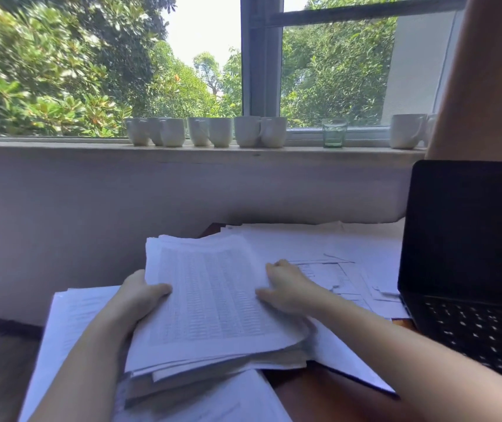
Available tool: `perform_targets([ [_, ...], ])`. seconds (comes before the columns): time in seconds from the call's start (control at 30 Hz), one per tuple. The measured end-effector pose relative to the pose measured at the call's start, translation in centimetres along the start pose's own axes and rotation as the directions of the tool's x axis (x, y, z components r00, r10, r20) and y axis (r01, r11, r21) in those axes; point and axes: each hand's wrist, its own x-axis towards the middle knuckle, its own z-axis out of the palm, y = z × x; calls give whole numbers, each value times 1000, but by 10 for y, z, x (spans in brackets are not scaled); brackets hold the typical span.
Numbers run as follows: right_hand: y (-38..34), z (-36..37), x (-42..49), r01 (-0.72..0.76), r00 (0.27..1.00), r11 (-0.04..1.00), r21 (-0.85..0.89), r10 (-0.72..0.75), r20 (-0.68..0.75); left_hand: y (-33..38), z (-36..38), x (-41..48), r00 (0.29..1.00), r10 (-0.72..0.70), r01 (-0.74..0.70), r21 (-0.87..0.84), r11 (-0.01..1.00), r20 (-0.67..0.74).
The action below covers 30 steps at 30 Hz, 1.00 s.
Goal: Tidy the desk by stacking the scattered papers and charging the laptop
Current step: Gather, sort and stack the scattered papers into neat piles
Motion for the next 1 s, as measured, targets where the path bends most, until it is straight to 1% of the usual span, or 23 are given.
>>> perform_targets([
  [0.07, 14, -10, 13, -22, 995, 998, -65, 16, -96, 0, 0, 1, 998, 34, -34, 2, 999, -44],
  [0.13, 30, -19, 26, -63, 990, 991, -117, 47, -131, -1, 0, 2, 993, 53, -58, -43, 997, -102],
  [0.23, 42, -24, 44, -59, 997, 964, -258, 45, -62, -2, -3, 3, 980, 64, -86, -109, 990, -188],
  [0.3, 44, -24, 55, -44, 998, 964, -260, 52, 24, -3, -4, 5, 972, 52, -90, -158, 983, -231],
  [0.37, 45, -27, 65, -40, 996, 955, -296, 62, 67, -4, -5, 7, 961, 30, -91, -210, 973, -275],
  [0.47, 49, -35, 72, -30, 998, 913, -407, 51, 40, -5, -6, 12, 939, -14, -92, -289, 953, -344],
  [0.57, 51, -36, 76, 25, 1000, 865, -501, -20, 15, -7, -7, 17, 921, -45, -97, -340, 935, -386],
  [0.63, 54, -40, 78, 60, 998, 852, -521, -69, 3, -8, -8, 18, 914, -66, -97, -371, 924, -402],
  [0.67, 56, -43, 79, 71, 997, 860, -505, -77, 10, -8, -8, 18, 912, -73, -99, -389, 916, -403],
  [0.8, 59, -55, 83, 54, 996, 897, -439, -20, 83, -8, -8, 20, 911, -79, -113, -430, 896, -405],
  [0.87, 56, -56, 85, 50, 996, 898, -437, -13, 88, -8, -6, 21, 912, -75, -116, -429, 896, -403],
  [1.0, 49, -53, 85, 72, 997, 877, -474, -44, 70, -8, -5, 19, 913, -76, -115, -431, 895, -400],
])
